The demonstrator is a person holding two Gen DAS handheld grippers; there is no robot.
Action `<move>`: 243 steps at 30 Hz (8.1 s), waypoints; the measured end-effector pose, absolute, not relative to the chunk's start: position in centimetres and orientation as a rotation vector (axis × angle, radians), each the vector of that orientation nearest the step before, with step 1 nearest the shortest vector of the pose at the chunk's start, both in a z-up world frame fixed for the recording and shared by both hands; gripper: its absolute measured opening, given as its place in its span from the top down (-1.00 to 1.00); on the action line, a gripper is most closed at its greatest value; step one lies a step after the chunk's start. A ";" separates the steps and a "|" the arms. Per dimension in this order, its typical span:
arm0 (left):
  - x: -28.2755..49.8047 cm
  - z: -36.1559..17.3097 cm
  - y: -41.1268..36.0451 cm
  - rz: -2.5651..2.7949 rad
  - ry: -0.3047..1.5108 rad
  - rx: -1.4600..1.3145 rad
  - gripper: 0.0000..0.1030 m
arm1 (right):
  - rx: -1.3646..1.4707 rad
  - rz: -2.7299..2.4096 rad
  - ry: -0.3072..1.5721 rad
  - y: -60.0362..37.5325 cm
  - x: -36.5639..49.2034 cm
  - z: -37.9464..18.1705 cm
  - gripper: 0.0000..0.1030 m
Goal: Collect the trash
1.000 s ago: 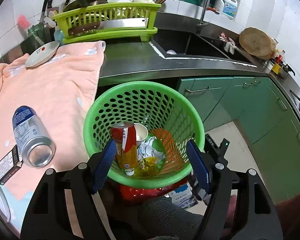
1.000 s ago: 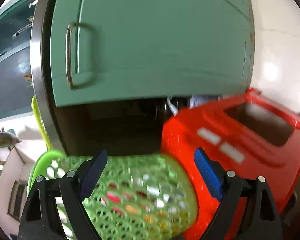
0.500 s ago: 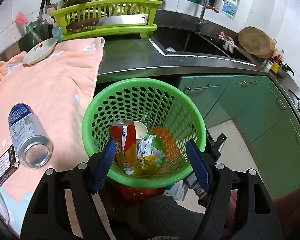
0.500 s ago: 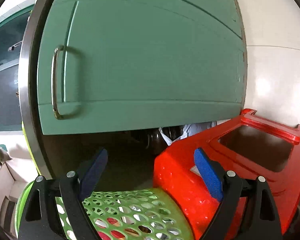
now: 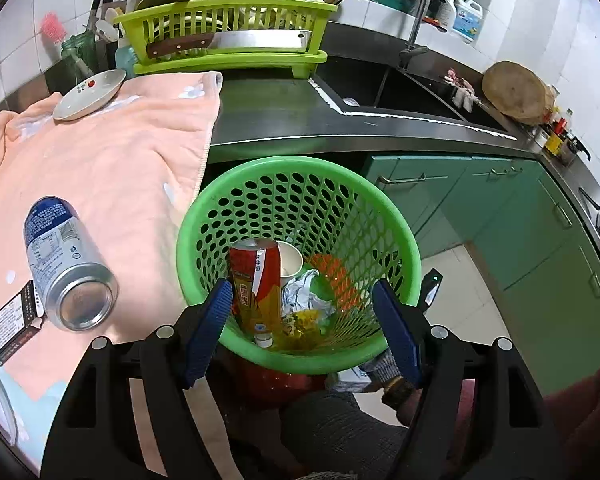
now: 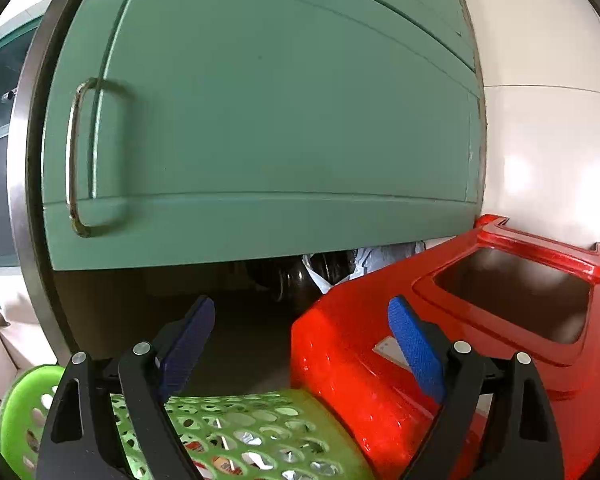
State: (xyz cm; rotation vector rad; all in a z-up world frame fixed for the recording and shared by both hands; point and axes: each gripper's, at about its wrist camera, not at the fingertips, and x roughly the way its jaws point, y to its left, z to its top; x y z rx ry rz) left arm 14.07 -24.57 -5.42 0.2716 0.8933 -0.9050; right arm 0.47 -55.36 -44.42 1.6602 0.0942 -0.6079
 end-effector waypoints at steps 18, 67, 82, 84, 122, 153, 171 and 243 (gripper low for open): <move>12.7 -4.0 -20.3 -0.856 0.844 0.195 -0.40 | 1.304 -0.563 0.311 -56.1 0.0 -36.2 -0.66; 5.4 -0.5 8.7 -0.205 0.712 -0.063 -0.77 | 0.185 0.257 0.744 -27.4 11.6 -1.9 -0.84; 6.2 -0.3 12.3 -0.104 0.728 -0.116 -0.74 | 0.053 0.322 0.927 -20.7 22.1 -2.6 -0.83; 6.8 -0.1 12.7 -0.098 0.730 -0.136 -0.74 | 0.050 0.322 0.956 -20.3 23.3 -3.2 -0.80; 21.5 -5.3 9.9 -0.095 1.089 -0.236 -0.59 | 0.032 0.328 1.189 -18.3 31.5 -9.2 -0.32; 18.7 -3.0 7.8 -0.147 1.015 -0.143 -0.28 | 0.114 0.073 1.186 -37.1 21.0 -13.0 -0.26; 17.1 2.0 -1.3 -0.381 0.911 -0.104 -0.28 | 0.292 -0.090 1.369 -41.4 20.5 -22.3 -0.37; 20.9 -18.8 -34.1 -0.675 1.268 0.116 -0.43 | 0.277 -0.048 0.986 -48.7 8.1 -9.4 -0.60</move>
